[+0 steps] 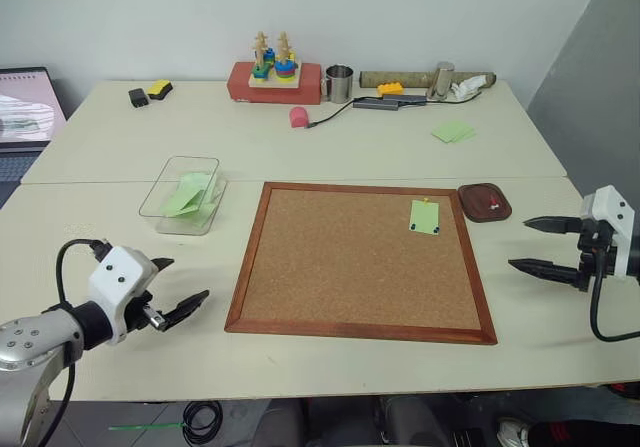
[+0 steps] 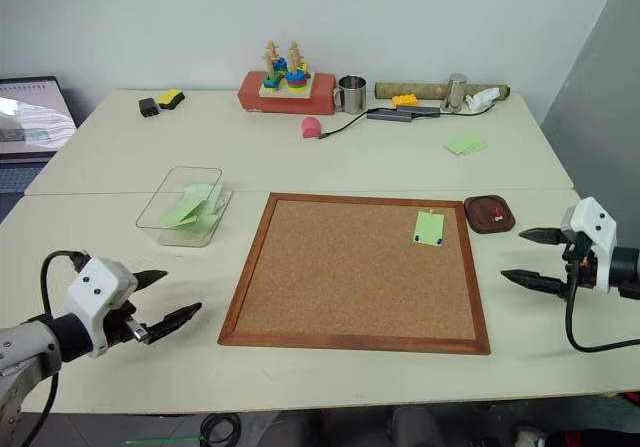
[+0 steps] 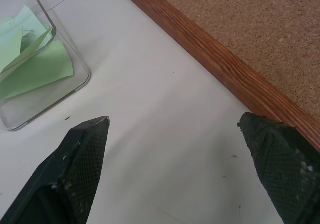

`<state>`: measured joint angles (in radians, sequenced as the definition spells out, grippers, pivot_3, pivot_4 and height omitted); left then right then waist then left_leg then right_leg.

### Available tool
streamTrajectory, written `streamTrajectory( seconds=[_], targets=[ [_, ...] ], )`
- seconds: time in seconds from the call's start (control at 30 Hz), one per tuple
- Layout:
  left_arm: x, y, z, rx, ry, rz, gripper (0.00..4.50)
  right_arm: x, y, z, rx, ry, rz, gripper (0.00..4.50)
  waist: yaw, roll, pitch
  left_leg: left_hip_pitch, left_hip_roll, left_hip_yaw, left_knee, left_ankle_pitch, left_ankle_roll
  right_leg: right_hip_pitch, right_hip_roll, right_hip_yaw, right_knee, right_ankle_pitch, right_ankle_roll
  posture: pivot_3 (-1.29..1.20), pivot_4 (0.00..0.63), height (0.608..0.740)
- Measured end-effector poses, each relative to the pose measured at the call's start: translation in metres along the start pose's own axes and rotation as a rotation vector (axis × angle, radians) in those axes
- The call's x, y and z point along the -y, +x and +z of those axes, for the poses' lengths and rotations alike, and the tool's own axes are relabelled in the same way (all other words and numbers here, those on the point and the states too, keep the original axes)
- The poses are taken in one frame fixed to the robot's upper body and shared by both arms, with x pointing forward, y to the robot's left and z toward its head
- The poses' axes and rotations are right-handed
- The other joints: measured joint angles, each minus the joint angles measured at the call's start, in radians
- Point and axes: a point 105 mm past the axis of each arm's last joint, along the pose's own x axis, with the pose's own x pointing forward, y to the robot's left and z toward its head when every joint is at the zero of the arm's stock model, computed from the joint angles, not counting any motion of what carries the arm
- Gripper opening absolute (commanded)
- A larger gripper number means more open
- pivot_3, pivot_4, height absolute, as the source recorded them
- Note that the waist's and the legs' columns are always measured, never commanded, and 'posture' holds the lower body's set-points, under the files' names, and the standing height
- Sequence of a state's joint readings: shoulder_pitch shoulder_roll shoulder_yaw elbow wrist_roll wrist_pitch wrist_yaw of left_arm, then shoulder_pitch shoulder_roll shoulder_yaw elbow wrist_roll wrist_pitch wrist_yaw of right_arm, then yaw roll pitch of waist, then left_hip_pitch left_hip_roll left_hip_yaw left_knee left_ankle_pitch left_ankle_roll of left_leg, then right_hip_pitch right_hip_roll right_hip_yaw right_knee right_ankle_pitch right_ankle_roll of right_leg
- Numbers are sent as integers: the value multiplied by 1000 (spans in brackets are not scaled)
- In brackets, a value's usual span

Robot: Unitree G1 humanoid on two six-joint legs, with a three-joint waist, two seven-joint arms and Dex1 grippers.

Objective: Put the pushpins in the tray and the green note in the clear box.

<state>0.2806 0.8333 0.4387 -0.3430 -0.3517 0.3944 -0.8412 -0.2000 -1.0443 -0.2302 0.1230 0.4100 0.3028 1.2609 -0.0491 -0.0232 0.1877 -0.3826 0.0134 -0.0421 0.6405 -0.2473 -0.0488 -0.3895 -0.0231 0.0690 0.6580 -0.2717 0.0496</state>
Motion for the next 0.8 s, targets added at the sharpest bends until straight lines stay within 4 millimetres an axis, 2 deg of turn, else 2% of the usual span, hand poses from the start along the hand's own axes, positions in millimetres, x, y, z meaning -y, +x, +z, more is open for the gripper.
streamTrajectory(
  seconds=[0.6,0.8],
  targets=[
    [-3,-3,-1,-9,-11,18,4409,5,1,-2,-18,-31,-10,4499,0,0,0,0,0,0,0,0,0,0,0,0,0,0,1,0,150,740],
    [-6,-2,1,-8,-17,32,4409,5,1,-2,-14,-37,-8,4499,-1,0,0,0,0,0,0,0,0,0,0,0,0,3,5,0,150,740]
  ],
)
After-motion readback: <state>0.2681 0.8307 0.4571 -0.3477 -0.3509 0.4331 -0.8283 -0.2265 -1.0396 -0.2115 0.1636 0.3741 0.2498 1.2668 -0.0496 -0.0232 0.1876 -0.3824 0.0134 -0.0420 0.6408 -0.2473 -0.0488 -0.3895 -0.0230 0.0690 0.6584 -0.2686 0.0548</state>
